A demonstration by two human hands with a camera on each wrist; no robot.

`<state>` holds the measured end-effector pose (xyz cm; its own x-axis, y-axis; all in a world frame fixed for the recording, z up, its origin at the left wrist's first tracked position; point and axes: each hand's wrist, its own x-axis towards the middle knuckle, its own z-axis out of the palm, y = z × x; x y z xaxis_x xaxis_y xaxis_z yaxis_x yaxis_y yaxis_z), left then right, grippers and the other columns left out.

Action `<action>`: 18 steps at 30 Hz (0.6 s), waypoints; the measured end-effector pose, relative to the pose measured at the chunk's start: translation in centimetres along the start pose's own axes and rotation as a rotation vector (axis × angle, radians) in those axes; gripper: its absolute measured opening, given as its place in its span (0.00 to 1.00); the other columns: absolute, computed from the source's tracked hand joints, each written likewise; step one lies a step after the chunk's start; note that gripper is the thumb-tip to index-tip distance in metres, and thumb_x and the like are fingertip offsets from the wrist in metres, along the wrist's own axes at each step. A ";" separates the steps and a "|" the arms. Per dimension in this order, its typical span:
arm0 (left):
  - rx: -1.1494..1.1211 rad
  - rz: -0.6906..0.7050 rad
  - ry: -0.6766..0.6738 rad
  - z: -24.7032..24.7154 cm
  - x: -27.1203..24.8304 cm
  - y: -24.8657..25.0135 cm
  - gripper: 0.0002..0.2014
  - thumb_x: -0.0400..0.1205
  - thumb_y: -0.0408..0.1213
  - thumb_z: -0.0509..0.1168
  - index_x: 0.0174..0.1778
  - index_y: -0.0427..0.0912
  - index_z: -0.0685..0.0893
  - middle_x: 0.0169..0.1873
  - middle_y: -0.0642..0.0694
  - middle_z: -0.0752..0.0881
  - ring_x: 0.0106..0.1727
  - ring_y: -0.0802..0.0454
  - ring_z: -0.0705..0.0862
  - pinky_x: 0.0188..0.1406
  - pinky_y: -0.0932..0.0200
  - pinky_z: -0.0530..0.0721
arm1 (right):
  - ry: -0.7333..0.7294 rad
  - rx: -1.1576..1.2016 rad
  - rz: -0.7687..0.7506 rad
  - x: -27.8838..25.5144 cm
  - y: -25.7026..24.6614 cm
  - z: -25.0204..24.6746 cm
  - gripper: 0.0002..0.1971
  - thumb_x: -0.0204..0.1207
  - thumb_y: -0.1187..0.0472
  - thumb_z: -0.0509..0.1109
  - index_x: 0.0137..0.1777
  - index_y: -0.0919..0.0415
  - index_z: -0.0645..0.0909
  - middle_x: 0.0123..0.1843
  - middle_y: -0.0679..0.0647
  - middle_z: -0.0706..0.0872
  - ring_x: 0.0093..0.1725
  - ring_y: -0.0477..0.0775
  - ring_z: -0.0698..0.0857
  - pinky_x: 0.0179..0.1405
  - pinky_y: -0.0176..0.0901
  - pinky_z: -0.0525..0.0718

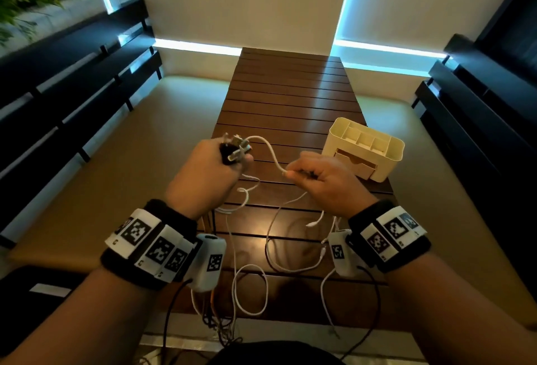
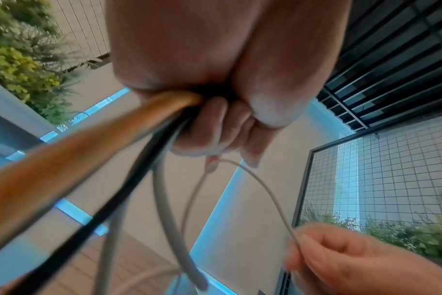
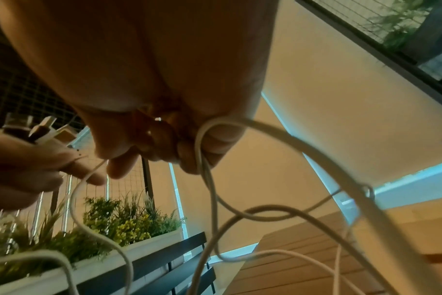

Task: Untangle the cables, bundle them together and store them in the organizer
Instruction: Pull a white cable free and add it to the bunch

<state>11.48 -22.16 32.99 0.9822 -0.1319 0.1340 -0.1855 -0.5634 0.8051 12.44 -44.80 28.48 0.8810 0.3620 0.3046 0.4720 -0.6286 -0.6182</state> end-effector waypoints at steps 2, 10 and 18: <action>-0.036 -0.021 0.095 -0.5 0.3 0.1 0.06 0.84 0.36 0.68 0.42 0.48 0.84 0.32 0.53 0.82 0.26 0.67 0.81 0.23 0.74 0.72 | -0.076 -0.047 -0.021 -0.1 0.3 0.1 0.06 0.83 0.59 0.70 0.53 0.55 0.88 0.41 0.40 0.80 0.43 0.41 0.80 0.43 0.27 0.76; 0.155 0.167 -0.267 2.1 -0.3 0.3 0.04 0.83 0.44 0.70 0.43 0.55 0.85 0.38 0.57 0.86 0.40 0.66 0.83 0.43 0.58 0.80 | -0.061 -0.124 -0.167 0.1 -0.9 0.0 0.06 0.82 0.59 0.70 0.52 0.57 0.88 0.42 0.43 0.79 0.41 0.42 0.78 0.41 0.28 0.74; 0.015 0.165 -0.048 0.8 -0.7 0.4 0.13 0.82 0.40 0.71 0.32 0.57 0.82 0.23 0.63 0.82 0.27 0.69 0.79 0.26 0.74 0.71 | -0.038 -0.163 0.000 -0.4 0.8 1.2 0.02 0.81 0.57 0.72 0.49 0.54 0.81 0.46 0.40 0.74 0.44 0.40 0.76 0.46 0.27 0.75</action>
<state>10.69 -22.96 32.76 0.9358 -0.2622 0.2357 -0.3450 -0.5430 0.7656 12.39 -44.66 26.99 0.8809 0.3853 0.2749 0.4732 -0.7313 -0.4912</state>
